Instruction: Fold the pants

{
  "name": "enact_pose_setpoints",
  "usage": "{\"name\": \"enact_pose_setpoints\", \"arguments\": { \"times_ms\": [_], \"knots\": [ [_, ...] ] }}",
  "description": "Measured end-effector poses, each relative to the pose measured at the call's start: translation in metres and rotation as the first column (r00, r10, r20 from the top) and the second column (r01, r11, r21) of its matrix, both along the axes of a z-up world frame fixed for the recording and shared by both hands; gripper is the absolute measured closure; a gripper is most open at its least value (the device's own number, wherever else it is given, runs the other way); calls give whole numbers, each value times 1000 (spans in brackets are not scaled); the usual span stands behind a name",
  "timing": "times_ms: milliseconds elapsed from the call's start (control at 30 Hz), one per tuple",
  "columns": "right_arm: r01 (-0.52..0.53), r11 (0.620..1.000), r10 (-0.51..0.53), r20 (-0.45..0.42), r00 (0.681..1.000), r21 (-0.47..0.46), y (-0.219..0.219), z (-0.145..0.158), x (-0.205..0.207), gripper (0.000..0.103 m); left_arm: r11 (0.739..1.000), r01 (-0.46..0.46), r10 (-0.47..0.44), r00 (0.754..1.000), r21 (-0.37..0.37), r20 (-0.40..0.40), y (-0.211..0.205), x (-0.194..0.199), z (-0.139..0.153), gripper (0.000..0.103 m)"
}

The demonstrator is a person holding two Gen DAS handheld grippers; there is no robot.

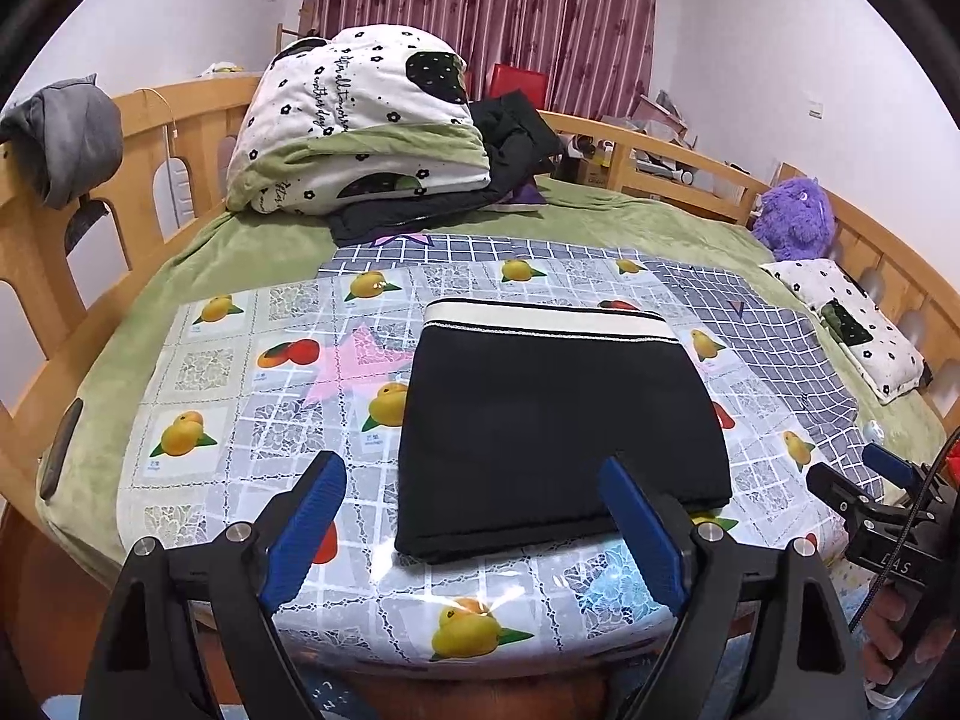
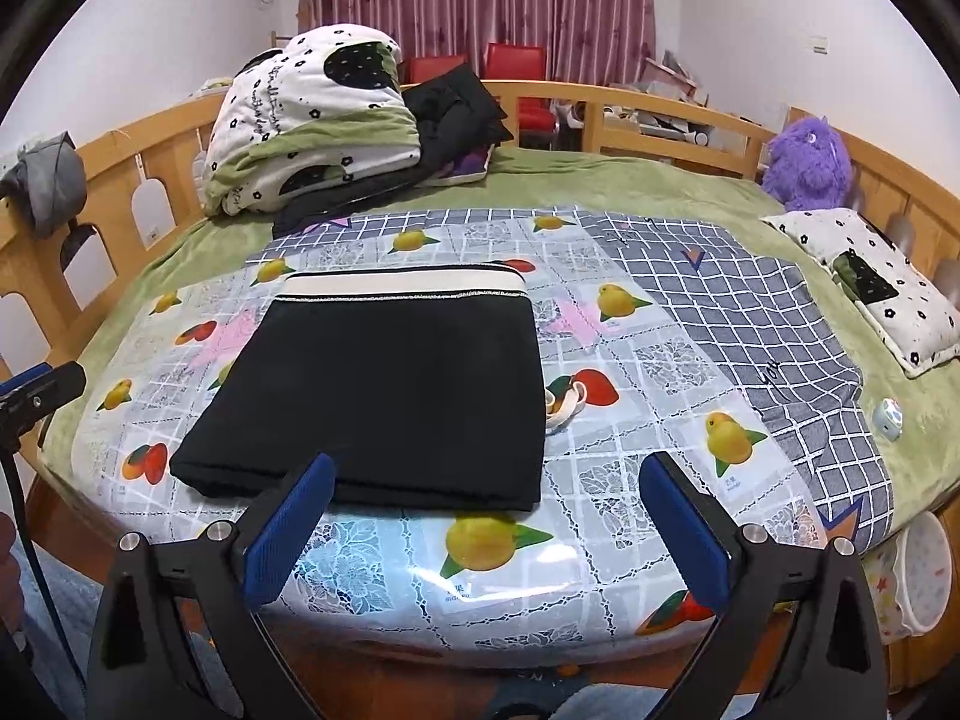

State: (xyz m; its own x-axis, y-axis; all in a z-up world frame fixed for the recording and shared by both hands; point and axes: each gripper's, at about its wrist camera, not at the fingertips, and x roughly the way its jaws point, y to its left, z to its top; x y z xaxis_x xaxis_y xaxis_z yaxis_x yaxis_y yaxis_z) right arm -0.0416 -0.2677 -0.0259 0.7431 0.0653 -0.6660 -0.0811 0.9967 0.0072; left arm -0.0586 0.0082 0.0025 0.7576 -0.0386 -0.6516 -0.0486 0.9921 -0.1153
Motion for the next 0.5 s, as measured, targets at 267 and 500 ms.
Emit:
{"name": "enact_pose_setpoints", "arguments": {
  "times_ms": [267,500],
  "knots": [
    [4,1000,-4,-1,1000,3,-1,0,-1,3,1000,6,-6,1000,15,5,-4,-1,1,16],
    [10,1000,-10,5,1000,15,-2,4,-3,3,1000,2,-3,1000,19,8,-4,-3,0,16]
  ]
}}
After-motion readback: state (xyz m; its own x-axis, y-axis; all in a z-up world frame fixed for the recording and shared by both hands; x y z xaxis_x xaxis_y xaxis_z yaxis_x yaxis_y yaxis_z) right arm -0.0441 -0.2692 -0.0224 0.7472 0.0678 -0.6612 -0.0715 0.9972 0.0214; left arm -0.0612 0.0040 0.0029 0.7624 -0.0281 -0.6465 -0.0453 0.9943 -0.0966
